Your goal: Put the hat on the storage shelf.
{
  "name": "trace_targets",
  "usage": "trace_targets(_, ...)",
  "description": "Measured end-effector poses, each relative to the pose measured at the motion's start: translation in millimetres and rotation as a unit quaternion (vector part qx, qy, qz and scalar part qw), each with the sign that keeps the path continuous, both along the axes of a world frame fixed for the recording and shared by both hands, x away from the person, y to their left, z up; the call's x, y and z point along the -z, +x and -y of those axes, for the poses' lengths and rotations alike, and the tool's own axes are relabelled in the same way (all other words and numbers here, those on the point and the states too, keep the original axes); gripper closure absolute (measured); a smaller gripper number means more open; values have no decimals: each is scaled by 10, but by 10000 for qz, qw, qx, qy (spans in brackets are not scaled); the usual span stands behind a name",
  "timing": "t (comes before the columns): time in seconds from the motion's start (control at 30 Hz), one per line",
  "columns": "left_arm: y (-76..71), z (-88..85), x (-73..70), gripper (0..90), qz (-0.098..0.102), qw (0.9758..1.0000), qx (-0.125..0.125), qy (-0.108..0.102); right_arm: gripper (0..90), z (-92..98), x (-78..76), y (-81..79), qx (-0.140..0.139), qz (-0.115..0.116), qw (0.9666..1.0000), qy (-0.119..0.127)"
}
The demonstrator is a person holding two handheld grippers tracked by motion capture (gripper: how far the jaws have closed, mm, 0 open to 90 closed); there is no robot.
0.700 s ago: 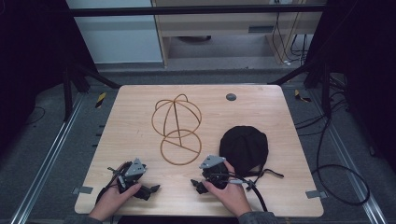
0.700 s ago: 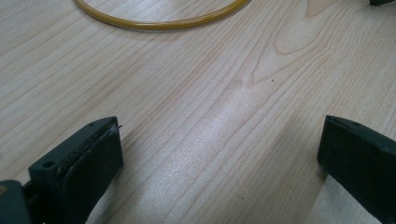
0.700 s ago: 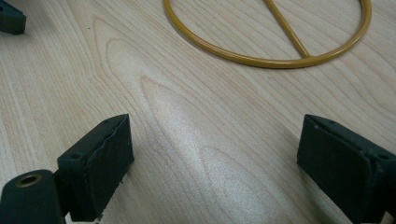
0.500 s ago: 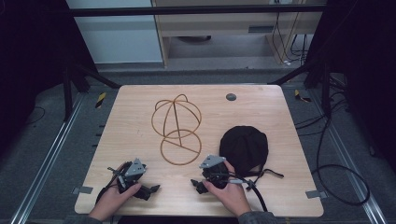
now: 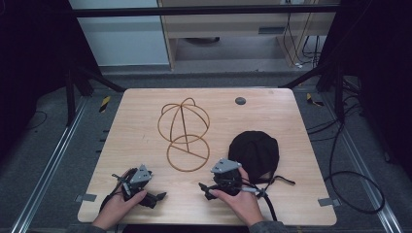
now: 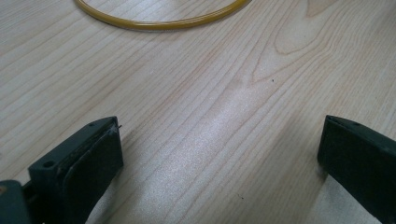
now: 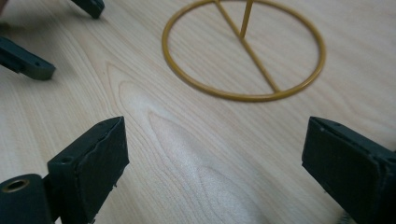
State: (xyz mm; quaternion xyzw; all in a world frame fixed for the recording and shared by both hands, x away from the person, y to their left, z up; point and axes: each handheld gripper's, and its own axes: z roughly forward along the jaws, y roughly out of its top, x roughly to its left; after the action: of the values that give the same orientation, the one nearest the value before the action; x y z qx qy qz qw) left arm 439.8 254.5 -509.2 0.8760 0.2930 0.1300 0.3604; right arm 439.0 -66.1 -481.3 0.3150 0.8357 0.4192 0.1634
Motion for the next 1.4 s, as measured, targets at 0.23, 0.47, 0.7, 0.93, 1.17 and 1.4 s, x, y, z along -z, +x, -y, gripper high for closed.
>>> trace_targets(0.23,-1,-1,1,0,11,10000,-3,6,69,181,-291,-82,23,185,9998,-118)
trace_targets(0.47,-3,1,1,0,10,10000,-15,-1,115,502,-522,-22,124,71,9975,-690)
trace_targets(0.7,-5,1,0,0,7,10000,-19,8,189,827,-804,37,192,-177,9908,-1328)
trace_targets(0.93,-5,0,-1,0,6,10000,-12,10,171,1146,-1010,58,351,-435,9915,-1172)
trace_targets(1.17,-5,0,-1,0,6,10000,-14,10,114,1417,-1037,258,657,-936,9846,-1324)
trace_targets(1.4,-6,1,-1,0,5,10000,-19,8,79,1502,-1098,554,771,-1054,9795,-1533)
